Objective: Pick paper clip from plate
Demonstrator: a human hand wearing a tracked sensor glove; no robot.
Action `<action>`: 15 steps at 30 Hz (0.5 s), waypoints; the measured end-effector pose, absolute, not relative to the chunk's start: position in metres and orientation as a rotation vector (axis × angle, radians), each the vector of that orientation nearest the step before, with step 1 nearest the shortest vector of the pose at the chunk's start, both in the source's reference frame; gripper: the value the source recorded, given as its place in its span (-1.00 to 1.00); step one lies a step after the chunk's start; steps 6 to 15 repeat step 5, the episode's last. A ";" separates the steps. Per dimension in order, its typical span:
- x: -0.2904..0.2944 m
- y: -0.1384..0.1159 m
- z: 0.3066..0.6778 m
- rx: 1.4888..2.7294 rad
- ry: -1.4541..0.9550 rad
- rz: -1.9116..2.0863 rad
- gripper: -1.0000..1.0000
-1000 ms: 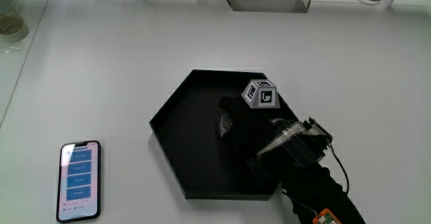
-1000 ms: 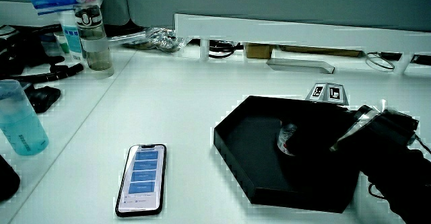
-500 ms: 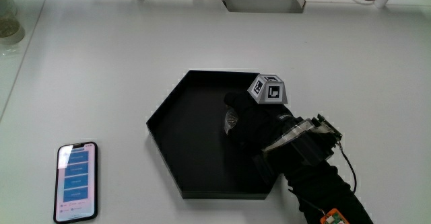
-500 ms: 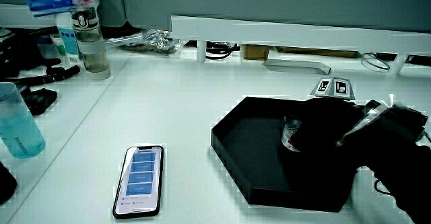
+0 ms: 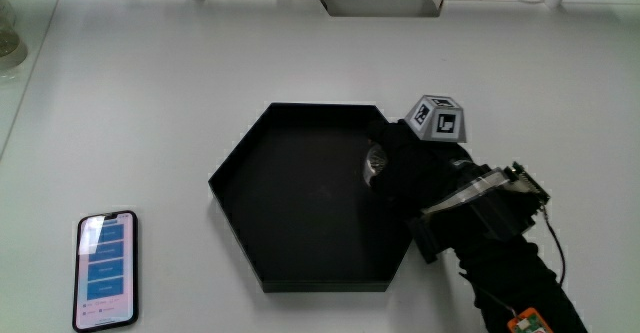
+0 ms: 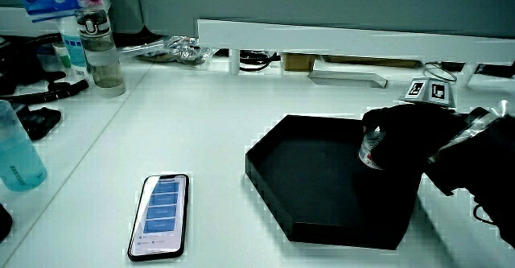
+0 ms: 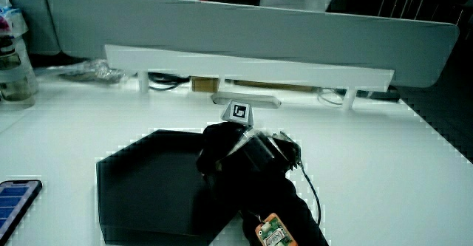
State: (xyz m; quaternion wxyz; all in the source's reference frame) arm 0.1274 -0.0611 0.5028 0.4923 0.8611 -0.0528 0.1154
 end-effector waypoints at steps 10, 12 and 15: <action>0.151 -0.063 0.498 2.076 -0.094 0.305 1.00; 0.151 -0.063 0.498 2.076 -0.094 0.305 1.00; 0.151 -0.063 0.498 2.076 -0.094 0.305 1.00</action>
